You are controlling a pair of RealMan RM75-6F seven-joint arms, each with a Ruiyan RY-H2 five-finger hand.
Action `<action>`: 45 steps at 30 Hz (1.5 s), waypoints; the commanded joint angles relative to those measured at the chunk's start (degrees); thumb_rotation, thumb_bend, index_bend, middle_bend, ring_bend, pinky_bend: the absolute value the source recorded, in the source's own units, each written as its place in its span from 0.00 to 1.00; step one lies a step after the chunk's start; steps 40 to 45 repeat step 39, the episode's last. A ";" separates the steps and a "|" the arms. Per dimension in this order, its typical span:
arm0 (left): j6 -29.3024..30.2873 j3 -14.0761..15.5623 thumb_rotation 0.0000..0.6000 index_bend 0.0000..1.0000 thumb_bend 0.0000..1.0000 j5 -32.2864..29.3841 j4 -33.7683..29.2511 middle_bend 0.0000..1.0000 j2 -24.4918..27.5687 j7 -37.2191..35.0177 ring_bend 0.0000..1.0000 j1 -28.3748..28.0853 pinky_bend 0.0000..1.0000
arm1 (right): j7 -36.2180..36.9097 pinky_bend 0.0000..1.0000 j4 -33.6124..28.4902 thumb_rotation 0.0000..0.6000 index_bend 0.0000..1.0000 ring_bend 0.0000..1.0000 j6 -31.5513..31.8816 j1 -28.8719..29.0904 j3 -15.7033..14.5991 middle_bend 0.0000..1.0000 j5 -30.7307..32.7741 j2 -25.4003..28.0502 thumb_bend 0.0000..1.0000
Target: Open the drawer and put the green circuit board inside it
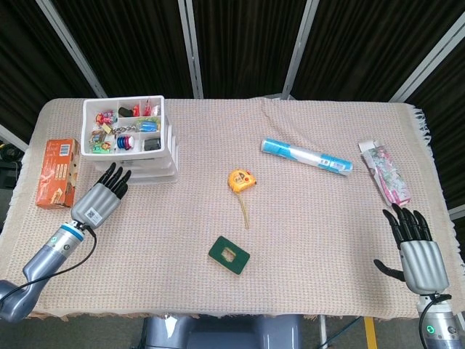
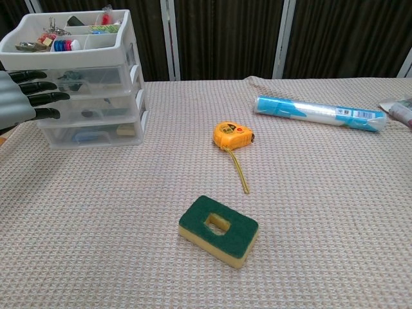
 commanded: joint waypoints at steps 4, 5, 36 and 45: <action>-0.60 -1.31 1.00 0.19 1.00 -4.64 0.86 0.00 -1.18 1.76 0.00 -0.25 0.03 | 0.13 0.00 0.00 1.00 0.08 0.00 0.00 0.00 -0.03 0.00 -0.07 0.05 0.00; -0.46 -1.20 1.00 0.19 1.00 -4.81 0.85 0.00 -1.11 1.99 0.00 -0.23 0.03 | 0.15 0.00 0.01 1.00 0.08 0.00 -0.01 0.00 -0.04 0.00 -0.08 0.06 0.00; 33.76 9.63 1.00 0.00 0.04 3.35 -20.23 0.00 9.22 -34.25 0.00 22.97 0.00 | 1.09 0.00 0.51 1.00 0.07 0.00 0.95 0.14 0.25 0.00 -1.04 -0.37 0.00; 34.32 9.95 1.00 0.00 0.04 2.86 -18.69 0.00 8.52 -36.06 0.00 24.03 0.00 | 1.23 0.00 0.59 1.00 0.07 0.00 1.01 0.16 0.22 0.00 -1.17 -0.50 0.00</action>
